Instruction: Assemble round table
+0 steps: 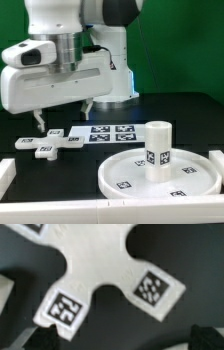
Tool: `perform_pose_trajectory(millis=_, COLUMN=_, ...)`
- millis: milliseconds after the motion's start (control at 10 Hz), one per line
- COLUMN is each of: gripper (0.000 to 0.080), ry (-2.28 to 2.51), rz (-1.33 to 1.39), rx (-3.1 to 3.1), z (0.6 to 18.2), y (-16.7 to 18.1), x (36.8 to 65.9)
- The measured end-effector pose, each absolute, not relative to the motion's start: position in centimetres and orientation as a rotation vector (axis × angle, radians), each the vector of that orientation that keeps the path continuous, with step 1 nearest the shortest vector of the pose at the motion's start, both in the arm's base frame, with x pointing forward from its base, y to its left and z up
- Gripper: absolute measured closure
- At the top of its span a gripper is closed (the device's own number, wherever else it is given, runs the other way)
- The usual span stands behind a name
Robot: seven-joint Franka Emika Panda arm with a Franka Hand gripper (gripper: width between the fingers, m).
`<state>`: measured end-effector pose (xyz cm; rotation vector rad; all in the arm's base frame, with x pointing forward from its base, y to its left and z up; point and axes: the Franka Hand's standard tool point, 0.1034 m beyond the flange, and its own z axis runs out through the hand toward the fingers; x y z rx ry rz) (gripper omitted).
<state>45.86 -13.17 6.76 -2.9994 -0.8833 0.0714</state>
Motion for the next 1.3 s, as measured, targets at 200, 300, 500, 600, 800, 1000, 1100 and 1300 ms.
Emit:
perform_pose_trajectory(millis=200, gripper=0.0151, ry=-0.89, rz=0.079, rx=-2.996, z=6.5, y=-13.5, x=45.7)
perform_pose_trajectory(millis=300, gripper=0.0151, ry=-0.891, rz=0.08, rx=-2.995, z=6.5, y=-13.4, x=45.7)
perform_pose_trajectory(millis=500, gripper=0.0151, ry=-0.923, rz=0.085, rx=-2.985, z=6.3, y=-14.0, x=45.8)
perform_pose_trajectory(millis=600, gripper=0.0151, ry=-0.943, rz=0.087, rx=-2.98, z=6.0, y=-14.4, x=45.9)
perform_pose_trajectory(millis=800, gripper=0.0151, ry=-0.987, rz=0.098, rx=-2.962, z=5.6, y=-14.9, x=45.7)
perform_pose_trajectory(millis=1000, gripper=0.0151, ry=-0.972, rz=0.117, rx=-2.963, z=4.8, y=-15.4, x=45.4)
perform_pose_trajectory(millis=1100, gripper=0.0151, ry=-0.97, rz=0.124, rx=-2.962, z=4.6, y=-15.5, x=45.3)
perform_pose_trajectory(millis=1300, gripper=0.0151, ry=-0.972, rz=0.138, rx=-2.956, z=4.1, y=-15.4, x=45.1)
